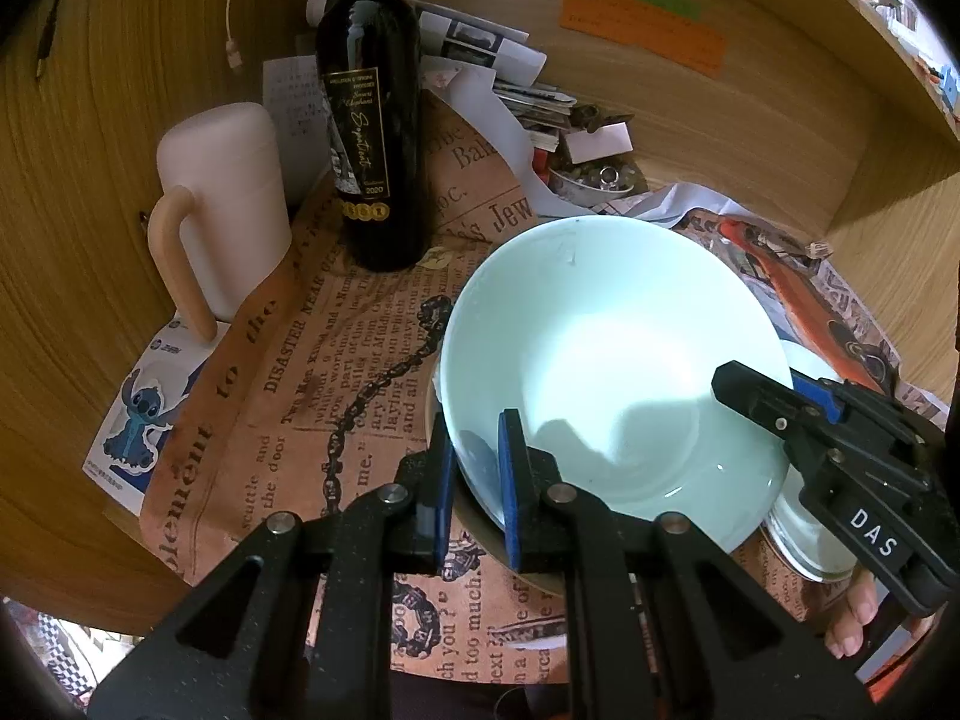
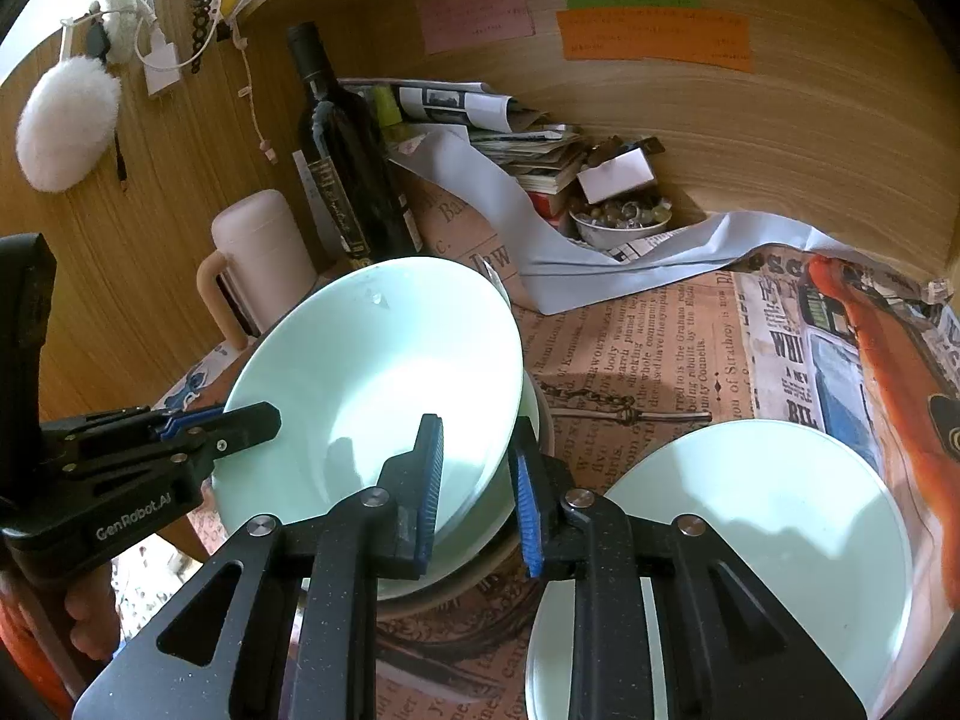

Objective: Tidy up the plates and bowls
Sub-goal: 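Lower the mint green bowl into the white bowl with both tools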

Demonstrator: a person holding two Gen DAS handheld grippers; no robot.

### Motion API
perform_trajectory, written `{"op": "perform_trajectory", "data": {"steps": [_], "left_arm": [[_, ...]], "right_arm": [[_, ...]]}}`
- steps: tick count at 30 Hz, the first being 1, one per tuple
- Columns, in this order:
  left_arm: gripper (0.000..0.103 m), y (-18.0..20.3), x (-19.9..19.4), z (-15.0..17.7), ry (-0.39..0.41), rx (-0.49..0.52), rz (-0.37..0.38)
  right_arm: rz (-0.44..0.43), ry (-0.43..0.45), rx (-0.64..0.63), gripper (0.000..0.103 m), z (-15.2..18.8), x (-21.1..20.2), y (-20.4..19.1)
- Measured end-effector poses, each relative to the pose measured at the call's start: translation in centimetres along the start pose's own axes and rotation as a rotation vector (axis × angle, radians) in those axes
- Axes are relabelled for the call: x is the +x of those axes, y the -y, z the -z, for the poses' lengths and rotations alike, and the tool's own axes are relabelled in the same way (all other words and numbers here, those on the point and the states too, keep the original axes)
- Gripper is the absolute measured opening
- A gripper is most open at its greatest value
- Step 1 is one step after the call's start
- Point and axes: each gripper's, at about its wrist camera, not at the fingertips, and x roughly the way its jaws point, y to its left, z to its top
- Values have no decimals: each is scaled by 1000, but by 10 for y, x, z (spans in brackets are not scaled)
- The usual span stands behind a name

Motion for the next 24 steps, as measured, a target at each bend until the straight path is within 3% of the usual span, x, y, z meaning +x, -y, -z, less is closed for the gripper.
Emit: {"op": "perform_trajectory", "data": {"steps": [8,12,21,23,24], "left_arm": [[13,1,0,2,0,22,1],[20,2,0,3,-7,30,10],[24,3,0,5,-10,34,22],[28,3,-2,4,-6,33,26],[40,1,-3,4,1,32,13]], "right_arm": [[22,1,-50,23,1,-2,-6],[72,4,-94,23,2,-1,-10],[66,5,-104,29,2,-2,-8],[64,8,-107,30,1,-2,-8],[64,11,-105,31,1,-3,-8]]}}
